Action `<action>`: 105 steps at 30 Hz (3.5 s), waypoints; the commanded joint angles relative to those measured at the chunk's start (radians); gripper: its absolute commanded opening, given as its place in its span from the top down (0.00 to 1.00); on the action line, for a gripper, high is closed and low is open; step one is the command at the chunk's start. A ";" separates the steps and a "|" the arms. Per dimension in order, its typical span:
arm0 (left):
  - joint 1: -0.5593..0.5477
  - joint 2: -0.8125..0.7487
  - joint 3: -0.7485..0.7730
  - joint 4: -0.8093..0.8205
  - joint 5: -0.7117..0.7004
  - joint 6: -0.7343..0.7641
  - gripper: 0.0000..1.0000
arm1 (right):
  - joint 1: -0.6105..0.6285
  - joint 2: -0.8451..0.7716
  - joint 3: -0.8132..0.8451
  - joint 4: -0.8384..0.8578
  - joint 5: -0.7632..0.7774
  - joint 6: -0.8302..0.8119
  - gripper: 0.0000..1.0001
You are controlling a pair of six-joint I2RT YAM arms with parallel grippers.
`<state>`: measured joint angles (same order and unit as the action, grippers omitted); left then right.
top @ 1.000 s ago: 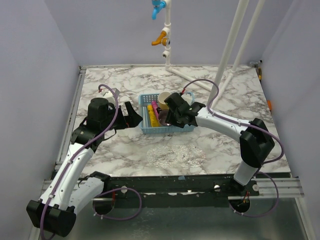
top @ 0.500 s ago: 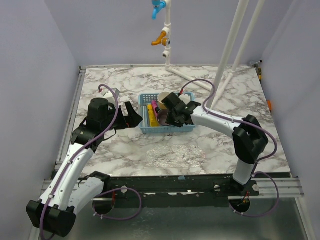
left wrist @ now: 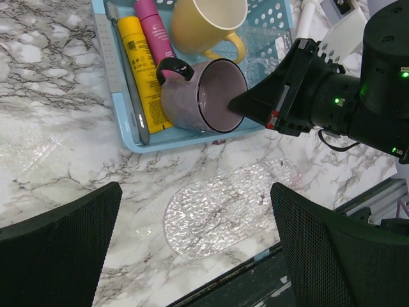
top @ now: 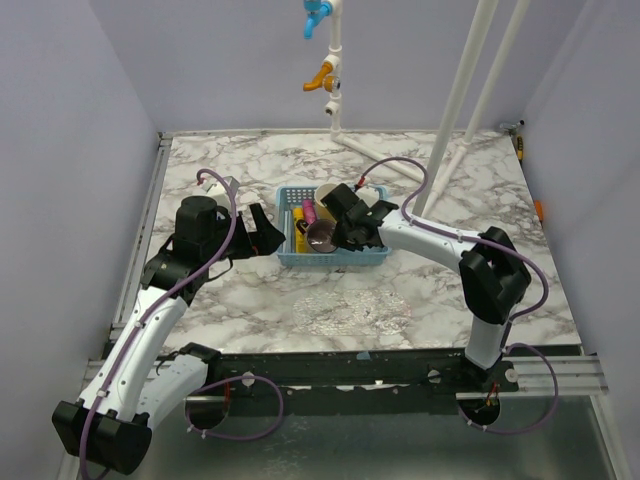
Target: Prepare toiletry sets of a toothbrush and toothpaste on the tray
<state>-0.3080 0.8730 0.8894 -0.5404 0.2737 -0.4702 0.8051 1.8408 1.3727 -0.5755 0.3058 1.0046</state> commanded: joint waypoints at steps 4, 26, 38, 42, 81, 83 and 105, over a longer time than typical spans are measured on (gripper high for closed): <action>-0.003 -0.014 0.000 -0.001 -0.024 0.008 0.01 | 0.011 -0.044 0.034 0.017 -0.020 -0.018 1.00; -0.004 -0.043 0.009 -0.021 -0.150 0.021 0.01 | 0.012 -0.216 0.107 -0.049 -0.066 -0.471 1.00; -0.003 -0.079 0.017 -0.043 -0.265 0.039 0.01 | 0.070 -0.236 0.203 -0.208 -0.207 -0.727 1.00; -0.002 -0.086 0.021 -0.053 -0.316 0.038 0.01 | 0.123 -0.215 0.242 -0.263 -0.239 -0.790 1.00; 0.006 -0.146 0.026 -0.111 -0.582 -0.012 0.01 | 0.269 0.026 0.211 -0.337 -0.323 -0.793 1.00; 0.006 -0.145 0.026 -0.110 -0.581 -0.011 0.01 | 0.267 0.031 0.205 -0.339 -0.318 -0.786 1.00; 0.006 -0.147 0.026 -0.110 -0.579 -0.012 0.01 | 0.268 0.026 0.128 -0.253 -0.277 -0.735 1.00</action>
<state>-0.3069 0.7330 0.8921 -0.6331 -0.2855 -0.4751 1.0637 1.8610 1.5009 -0.8726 -0.0025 0.2462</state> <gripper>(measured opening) 0.989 0.026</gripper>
